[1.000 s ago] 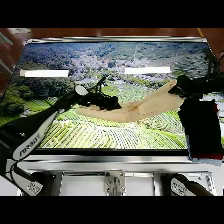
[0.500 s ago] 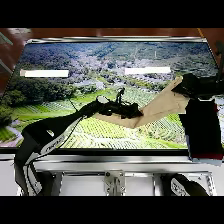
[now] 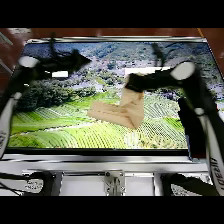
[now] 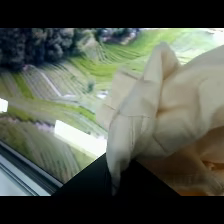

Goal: Fold the shirts.

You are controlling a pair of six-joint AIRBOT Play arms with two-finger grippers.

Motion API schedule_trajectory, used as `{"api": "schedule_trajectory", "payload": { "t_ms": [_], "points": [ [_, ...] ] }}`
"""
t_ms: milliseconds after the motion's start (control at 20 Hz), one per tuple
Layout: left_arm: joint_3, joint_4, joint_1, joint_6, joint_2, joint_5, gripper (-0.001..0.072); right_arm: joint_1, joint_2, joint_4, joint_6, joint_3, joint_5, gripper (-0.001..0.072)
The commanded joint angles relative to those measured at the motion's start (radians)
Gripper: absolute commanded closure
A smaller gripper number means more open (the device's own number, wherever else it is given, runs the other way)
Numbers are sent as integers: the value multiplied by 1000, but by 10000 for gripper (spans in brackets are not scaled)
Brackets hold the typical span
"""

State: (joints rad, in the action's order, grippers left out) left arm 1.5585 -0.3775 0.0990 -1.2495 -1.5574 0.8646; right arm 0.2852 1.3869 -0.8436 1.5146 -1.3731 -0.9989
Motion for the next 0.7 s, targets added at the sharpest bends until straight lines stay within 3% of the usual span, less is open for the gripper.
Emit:
{"api": "schedule_trajectory", "payload": {
  "t_ms": [0,50,100,150,200,400,600,650],
  "points": [
    [1,-77,-224,-4,211,95,673,226,201,180,-6,-1,331,654],
    [1,-88,-264,-4,252,133,673,269,260,274,-8,-1,391,606],
    [1,-98,-298,-4,290,175,672,295,308,367,-13,-1,417,397],
    [1,-111,-324,-5,318,213,673,306,346,441,-50,-1,404,132],
    [1,-127,-342,-4,342,249,672,302,366,452,-77,-1,367,83],
    [1,-225,-353,-5,387,347,672,161,325,257,-58,-1,94,83],
    [-2,-231,-354,-4,385,367,672,-76,217,-196,78,-1,-269,80],
    [-2,-234,-354,-4,385,367,672,-129,202,-313,115,0,-343,30]
  ]
}}
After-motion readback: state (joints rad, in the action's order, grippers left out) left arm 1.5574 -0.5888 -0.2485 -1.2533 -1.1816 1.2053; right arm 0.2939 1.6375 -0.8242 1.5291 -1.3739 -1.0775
